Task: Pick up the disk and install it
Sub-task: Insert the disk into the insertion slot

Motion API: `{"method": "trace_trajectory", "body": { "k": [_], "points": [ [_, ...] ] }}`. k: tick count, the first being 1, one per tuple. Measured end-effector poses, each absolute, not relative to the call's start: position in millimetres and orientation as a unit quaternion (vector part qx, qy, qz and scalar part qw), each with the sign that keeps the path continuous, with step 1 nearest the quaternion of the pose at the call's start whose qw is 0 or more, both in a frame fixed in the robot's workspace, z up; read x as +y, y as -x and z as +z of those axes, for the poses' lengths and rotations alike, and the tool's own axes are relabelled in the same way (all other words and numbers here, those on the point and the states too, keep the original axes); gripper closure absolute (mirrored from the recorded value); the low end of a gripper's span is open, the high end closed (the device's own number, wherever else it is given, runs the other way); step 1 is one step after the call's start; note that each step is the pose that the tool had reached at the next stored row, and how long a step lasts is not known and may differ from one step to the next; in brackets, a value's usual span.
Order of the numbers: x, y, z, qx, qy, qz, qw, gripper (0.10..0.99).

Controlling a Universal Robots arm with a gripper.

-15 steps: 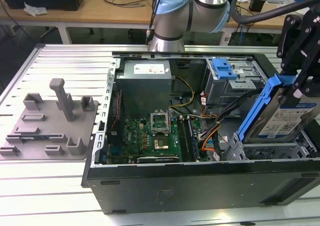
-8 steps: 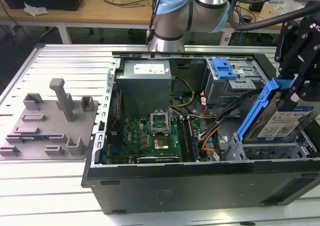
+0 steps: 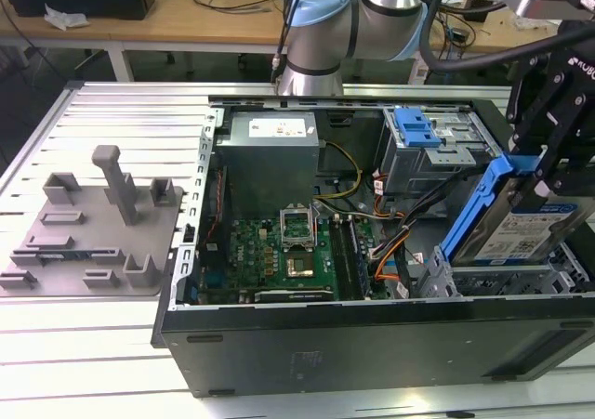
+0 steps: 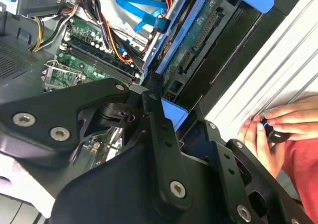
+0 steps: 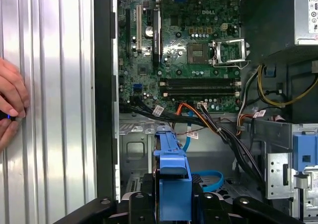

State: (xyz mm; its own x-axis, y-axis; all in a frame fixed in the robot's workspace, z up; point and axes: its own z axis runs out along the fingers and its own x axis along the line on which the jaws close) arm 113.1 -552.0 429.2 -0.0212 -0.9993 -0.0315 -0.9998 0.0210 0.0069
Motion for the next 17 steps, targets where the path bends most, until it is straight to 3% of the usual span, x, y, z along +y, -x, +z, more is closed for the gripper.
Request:
{"method": "trace_trajectory", "body": {
  "k": [17],
  "points": [
    [-552,-113,411,0.714,0.699,0.015,0.01,0.718]
  ]
}}
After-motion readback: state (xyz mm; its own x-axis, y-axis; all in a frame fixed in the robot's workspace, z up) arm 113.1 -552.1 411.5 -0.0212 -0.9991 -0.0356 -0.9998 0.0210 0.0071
